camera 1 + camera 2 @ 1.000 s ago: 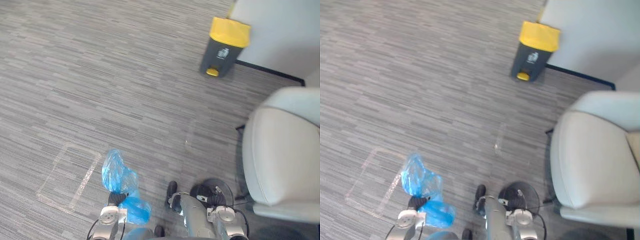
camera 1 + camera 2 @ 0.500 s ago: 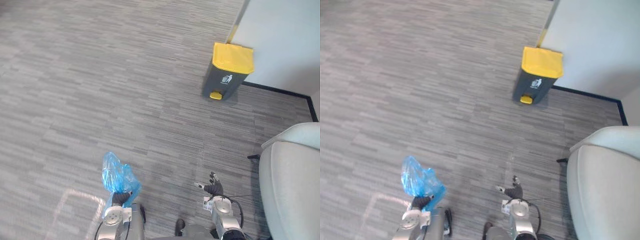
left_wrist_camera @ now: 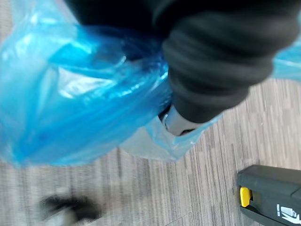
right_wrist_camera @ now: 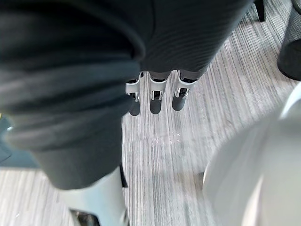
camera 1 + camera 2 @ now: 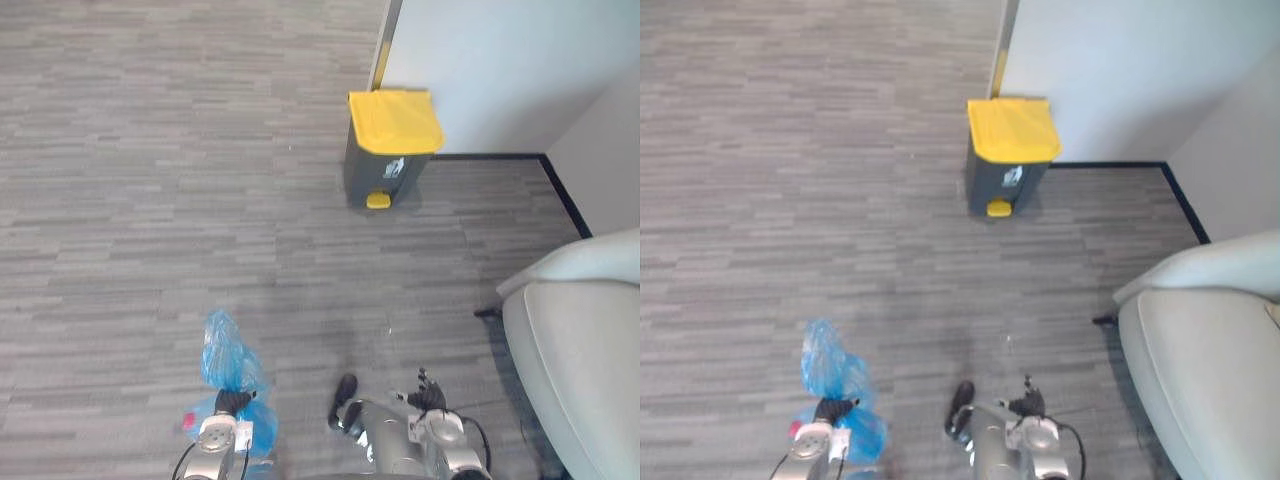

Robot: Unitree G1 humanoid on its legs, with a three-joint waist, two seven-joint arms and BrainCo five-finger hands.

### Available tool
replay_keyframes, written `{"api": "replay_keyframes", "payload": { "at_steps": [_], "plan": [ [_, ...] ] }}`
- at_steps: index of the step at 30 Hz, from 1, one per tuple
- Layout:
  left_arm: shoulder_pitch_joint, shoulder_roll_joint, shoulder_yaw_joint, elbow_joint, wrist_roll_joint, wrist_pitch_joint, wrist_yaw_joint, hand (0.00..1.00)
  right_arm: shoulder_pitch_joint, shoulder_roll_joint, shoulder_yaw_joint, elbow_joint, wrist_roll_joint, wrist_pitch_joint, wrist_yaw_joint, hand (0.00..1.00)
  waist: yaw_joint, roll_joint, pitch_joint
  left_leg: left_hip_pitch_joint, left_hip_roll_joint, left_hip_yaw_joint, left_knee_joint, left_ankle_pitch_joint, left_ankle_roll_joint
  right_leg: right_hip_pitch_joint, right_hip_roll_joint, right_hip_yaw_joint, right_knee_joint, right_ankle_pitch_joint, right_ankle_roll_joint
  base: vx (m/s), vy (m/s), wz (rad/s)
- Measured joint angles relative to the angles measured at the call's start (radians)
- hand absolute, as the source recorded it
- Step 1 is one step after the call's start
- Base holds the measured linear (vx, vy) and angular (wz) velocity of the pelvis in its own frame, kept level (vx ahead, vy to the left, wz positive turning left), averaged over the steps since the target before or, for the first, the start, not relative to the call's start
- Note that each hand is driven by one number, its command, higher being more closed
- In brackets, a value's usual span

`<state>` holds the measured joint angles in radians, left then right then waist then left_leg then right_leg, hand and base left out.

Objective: Gather rubbish on tea table into small bin, then transfer packed bag to large trash can.

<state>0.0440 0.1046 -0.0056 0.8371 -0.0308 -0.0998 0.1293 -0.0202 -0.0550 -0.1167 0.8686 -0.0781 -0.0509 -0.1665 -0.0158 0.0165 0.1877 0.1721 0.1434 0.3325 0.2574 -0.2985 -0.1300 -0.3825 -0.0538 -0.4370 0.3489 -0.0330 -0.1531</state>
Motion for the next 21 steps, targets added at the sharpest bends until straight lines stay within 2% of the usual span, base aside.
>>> {"api": "replay_keyframes", "payload": {
  "at_steps": [1, 2, 3, 4, 5, 6, 8, 9, 11, 12, 13, 14, 15, 16, 17, 18, 19, 21],
  "plan": [
    [-0.003, -0.002, 0.002, -0.001, 0.0, -0.001, 0.0, 1.0, 0.0, -0.001, -0.002, -0.003, 0.0, 0.0, 0.0, 0.0, -0.009, -0.001, -0.001, -0.017, 0.001, -0.013, 0.048, 0.012, -0.021, 0.008, 0.003, 0.001, -0.007, -0.029, 0.01, 0.53, -0.112, -0.38],
    [-0.013, -0.02, 0.019, -0.001, 0.0, -0.001, 0.0, 1.0, -0.006, -0.01, -0.001, -0.004, 0.0, 0.0, 0.0, 0.0, -0.015, 0.015, 0.011, -0.07, 0.032, -0.037, 0.199, 0.04, -0.042, 0.041, 0.023, 0.009, -0.022, -0.045, 0.006, 0.61, -0.128, -0.26],
    [-0.016, -0.037, 0.038, -0.002, -0.001, -0.001, 0.0, 1.0, -0.003, 0.0, 0.002, -0.005, 0.001, 0.002, 0.0, 0.0, -0.008, 0.024, 0.023, -0.15, 0.081, -0.081, 0.44, 0.089, -0.04, 0.111, 0.049, 0.025, -0.061, -0.059, 0.002, 0.51, -0.097, -0.38],
    [-0.014, -0.041, 0.041, -0.002, -0.001, -0.002, 0.0, 1.0, 0.001, 0.009, 0.002, -0.006, 0.001, 0.004, -0.001, 0.0, -0.004, 0.022, 0.025, -0.172, 0.095, -0.09, 0.511, 0.084, -0.039, 0.143, 0.058, 0.034, -0.073, -0.064, 0.001, 0.47, -0.032, -0.34],
    [-0.011, -0.047, 0.046, -0.003, -0.001, -0.002, -0.001, 1.0, 0.011, 0.016, 0.001, -0.018, 0.003, 0.004, -0.002, 0.0, 0.0, 0.012, 0.032, -0.207, 0.111, -0.094, 0.615, 0.061, -0.027, 0.209, 0.065, 0.049, -0.099, -0.079, 0.006, 0.41, -0.023, -0.4],
    [0.001, -0.056, 0.046, -0.022, -0.001, -0.002, -0.002, 1.0, 0.025, 0.039, 0.001, -0.043, 0.004, -0.001, -0.002, 0.0, 0.01, -0.01, 0.028, -0.259, 0.117, -0.085, 0.659, 0.03, 0.009, 0.28, 0.062, 0.078, -0.13, -0.097, 0.015, 0.41, -0.023, -0.42],
    [0.014, -0.064, 0.048, -0.056, -0.007, -0.004, -0.004, 1.0, 0.023, 0.048, -0.008, -0.062, 0.011, -0.001, -0.001, 0.0, 0.019, -0.019, 0.025, -0.325, 0.119, -0.078, 0.612, 0.01, 0.029, 0.317, 0.058, 0.106, -0.149, -0.11, 0.028, 0.33, 0.026, -0.48],
    [0.014, -0.07, 0.056, -0.062, -0.011, -0.004, -0.005, 1.0, 0.016, 0.055, -0.027, -0.068, 0.011, -0.001, -0.002, 0.0, 0.025, -0.023, 0.023, -0.373, 0.111, -0.083, 0.539, 0.004, 0.041, 0.327, 0.052, 0.13, -0.151, -0.118, 0.041, 0.48, 0.153, -0.63],
    [0.017, -0.08, 0.068, -0.059, -0.011, -0.003, -0.005, 1.0, 0.01, 0.06, -0.038, -0.066, 0.011, 0.001, -0.003, 0.0, 0.031, -0.027, 0.026, -0.432, 0.084, -0.108, 0.398, 0.004, 0.041, 0.351, 0.036, 0.17, -0.153, -0.132, 0.066, 0.36, 0.188, -0.53],
    [0.018, -0.085, 0.067, -0.059, -0.011, -0.003, -0.005, 1.0, 0.009, 0.063, -0.039, -0.065, 0.01, 0.001, -0.003, 0.0, 0.034, -0.033, 0.029, -0.447, 0.048, -0.135, 0.299, 0.014, 0.042, 0.366, 0.013, 0.192, -0.15, -0.145, 0.089, 0.25, 0.193, -0.44],
    [0.021, -0.09, 0.065, -0.055, -0.011, -0.003, -0.005, 1.0, 0.015, 0.053, -0.04, -0.057, 0.01, 0.0, -0.004, 0.0, 0.034, -0.032, 0.026, -0.44, 0.003, -0.179, 0.158, 0.067, 0.036, 0.379, -0.006, 0.215, -0.147, -0.161, 0.122, 0.31, 0.261, -0.5],
    [0.023, -0.093, 0.063, -0.048, -0.011, -0.004, -0.005, 1.0, 0.02, 0.045, -0.039, -0.047, 0.01, 0.0, -0.005, 0.0, 0.035, -0.023, 0.024, -0.429, -0.005, -0.205, 0.071, 0.117, 0.032, 0.382, -0.004, 0.233, -0.146, -0.169, 0.141, 0.35, 0.361, -0.75],
    [0.028, -0.094, 0.063, -0.033, -0.013, -0.004, -0.005, 1.0, 0.02, 0.033, -0.041, -0.011, 0.009, 0.002, -0.008, 0.0, 0.049, -0.013, 0.016, -0.41, -0.007, -0.216, 0.04, 0.219, 0.041, 0.384, 0.0, 0.273, -0.137, -0.187, 0.169, 0.36, 0.351, -0.7],
    [0.018, -0.071, 0.064, -0.022, -0.012, -0.003, -0.004, 1.0, 0.028, 0.053, -0.039, 0.003, 0.008, 0.007, -0.007, 0.0, 0.05, -0.047, -0.005, -0.393, -0.041, -0.178, 0.036, 0.195, 0.056, 0.384, -0.041, 0.306, -0.135, -0.197, 0.194, 0.67, 0.567, -1.58],
    [0.03, -0.057, 0.056, -0.01, -0.012, -0.002, -0.004, 1.0, 0.038, 0.073, -0.038, 0.012, -0.002, 0.011, -0.002, 0.0, 0.057, -0.053, -0.015, -0.306, -0.075, -0.062, 0.053, 0.091, 0.098, 0.321, -0.115, 0.363, 0.08, -0.205, 0.254, 0.68, 0.517, -1.23],
    [0.029, -0.05, 0.039, 0.003, -0.012, 0.0, -0.004, 1.0, 0.04, 0.076, -0.038, 0.013, -0.003, 0.012, -0.001, 0.0, 0.049, -0.051, -0.017, -0.269, -0.088, -0.04, 0.04, 0.082, 0.113, 0.256, -0.143, 0.361, 0.234, -0.189, 0.283, 0.67, 0.488, -1.04],
    [0.028, -0.044, 0.022, 0.002, -0.012, 0.0, -0.004, 1.0, 0.042, 0.077, -0.038, 0.019, -0.003, 0.013, -0.001, 0.0, 0.044, -0.05, -0.016, -0.258, -0.09, -0.041, 0.039, 0.08, 0.12, 0.231, -0.148, 0.358, 0.289, -0.19, 0.293, 0.34, 0.187, 0.03],
    [0.027, -0.033, 0.019, 0.002, -0.012, 0.0, -0.001, 1.0, 0.04, 0.08, -0.038, 0.023, -0.003, 0.017, -0.001, 0.0, 0.043, -0.046, -0.013, -0.215, -0.088, -0.047, 0.014, 0.076, 0.125, 0.18, -0.146, 0.317, 0.391, -0.202, 0.281, 0.27, 0.05, 0.05]
  ]
}}
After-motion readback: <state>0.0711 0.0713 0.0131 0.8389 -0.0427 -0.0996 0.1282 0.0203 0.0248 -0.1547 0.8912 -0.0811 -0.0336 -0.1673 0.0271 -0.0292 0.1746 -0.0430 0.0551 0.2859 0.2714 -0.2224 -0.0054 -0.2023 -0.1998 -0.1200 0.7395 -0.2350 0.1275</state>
